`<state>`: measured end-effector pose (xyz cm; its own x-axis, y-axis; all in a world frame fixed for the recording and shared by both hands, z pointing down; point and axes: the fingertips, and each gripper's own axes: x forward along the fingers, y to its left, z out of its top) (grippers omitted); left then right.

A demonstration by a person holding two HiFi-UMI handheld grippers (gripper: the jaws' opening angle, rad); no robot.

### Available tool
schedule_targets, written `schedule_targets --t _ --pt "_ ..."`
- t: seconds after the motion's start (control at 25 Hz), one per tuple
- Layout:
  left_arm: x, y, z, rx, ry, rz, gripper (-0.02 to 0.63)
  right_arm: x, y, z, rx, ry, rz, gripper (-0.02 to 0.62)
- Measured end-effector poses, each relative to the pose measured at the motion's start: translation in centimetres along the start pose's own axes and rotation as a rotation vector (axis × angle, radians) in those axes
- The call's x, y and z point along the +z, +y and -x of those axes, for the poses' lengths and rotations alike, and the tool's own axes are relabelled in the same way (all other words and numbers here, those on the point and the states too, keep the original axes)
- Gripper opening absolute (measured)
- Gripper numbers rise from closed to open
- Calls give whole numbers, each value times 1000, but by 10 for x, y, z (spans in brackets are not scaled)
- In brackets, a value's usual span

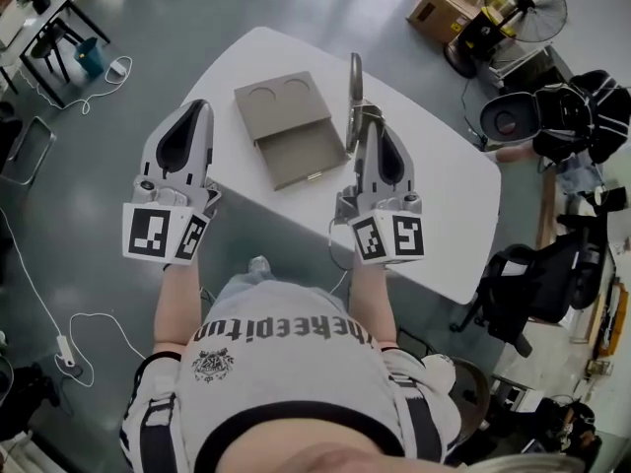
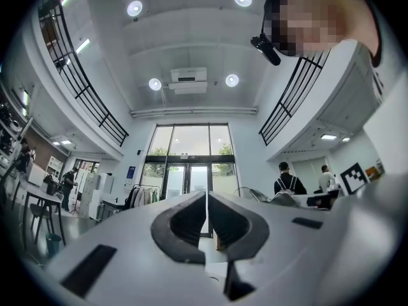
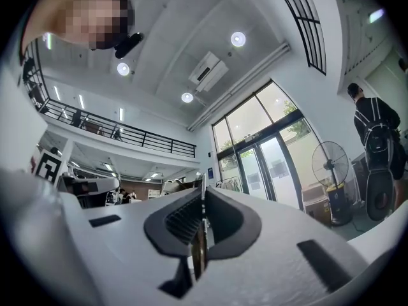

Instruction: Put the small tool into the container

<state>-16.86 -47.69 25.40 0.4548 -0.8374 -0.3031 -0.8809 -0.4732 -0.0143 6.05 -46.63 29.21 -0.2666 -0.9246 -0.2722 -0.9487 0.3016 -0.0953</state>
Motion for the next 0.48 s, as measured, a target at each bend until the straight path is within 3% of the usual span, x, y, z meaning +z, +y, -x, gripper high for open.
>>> schedule_targets --t 0.24,0.48 --pt "-12 18 -15 -24 -1 19 9 -14 3 -16 -8 22 48 4" --pt "-22 28 -25 -24 12 40 9 -40 8 -27 40 110 148 3"
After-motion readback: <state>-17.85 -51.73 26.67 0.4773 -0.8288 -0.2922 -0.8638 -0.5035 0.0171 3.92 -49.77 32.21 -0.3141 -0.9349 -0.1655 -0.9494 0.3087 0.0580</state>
